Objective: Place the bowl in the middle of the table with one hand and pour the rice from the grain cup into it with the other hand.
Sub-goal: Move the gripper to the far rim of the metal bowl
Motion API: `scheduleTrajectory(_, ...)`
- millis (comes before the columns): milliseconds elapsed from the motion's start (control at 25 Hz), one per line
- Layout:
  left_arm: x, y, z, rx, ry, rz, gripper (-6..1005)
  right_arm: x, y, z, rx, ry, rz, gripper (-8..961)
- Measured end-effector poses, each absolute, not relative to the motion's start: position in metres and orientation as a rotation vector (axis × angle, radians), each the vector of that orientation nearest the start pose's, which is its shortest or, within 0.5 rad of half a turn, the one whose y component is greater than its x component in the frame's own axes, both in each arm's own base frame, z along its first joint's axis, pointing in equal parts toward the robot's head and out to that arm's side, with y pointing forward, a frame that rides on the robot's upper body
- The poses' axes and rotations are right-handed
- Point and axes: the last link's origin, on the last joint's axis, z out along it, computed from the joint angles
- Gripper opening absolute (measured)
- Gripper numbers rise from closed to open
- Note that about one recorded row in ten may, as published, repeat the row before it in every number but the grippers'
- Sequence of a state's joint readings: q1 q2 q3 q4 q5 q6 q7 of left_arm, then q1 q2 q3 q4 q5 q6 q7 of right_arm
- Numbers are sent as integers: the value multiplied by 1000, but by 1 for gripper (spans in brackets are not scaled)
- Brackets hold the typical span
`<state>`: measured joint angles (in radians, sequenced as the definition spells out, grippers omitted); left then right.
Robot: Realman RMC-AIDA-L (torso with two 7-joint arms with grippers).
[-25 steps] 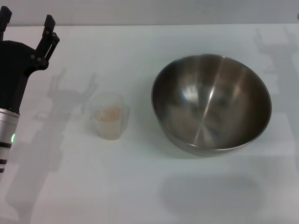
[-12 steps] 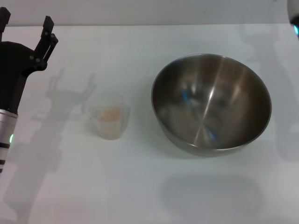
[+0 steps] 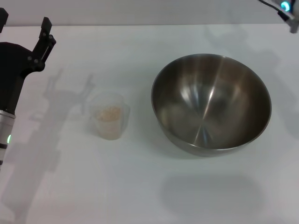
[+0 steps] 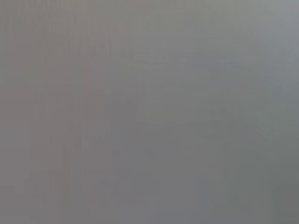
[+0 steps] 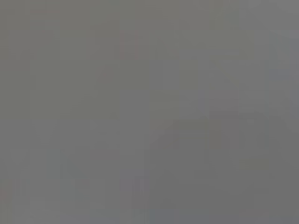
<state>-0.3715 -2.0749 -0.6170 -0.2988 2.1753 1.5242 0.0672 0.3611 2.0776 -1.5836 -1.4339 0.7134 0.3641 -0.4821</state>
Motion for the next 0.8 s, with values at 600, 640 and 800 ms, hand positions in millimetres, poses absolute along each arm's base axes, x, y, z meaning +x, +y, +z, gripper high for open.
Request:
scheduleTrajectory(600,-276,299,-11,-1550,-165,-895,842,161,401,82,-2269,1040,-107,809)
scheduleTrajectory(640,-276,299,-11,-1550,-165,-895,841,162,400,79,-2290,1052,-142,809)
scheduleTrajectory(800,-277,299,-11,-1551,-165,-891,839,167,399,69,-2337,1084,-250,810)
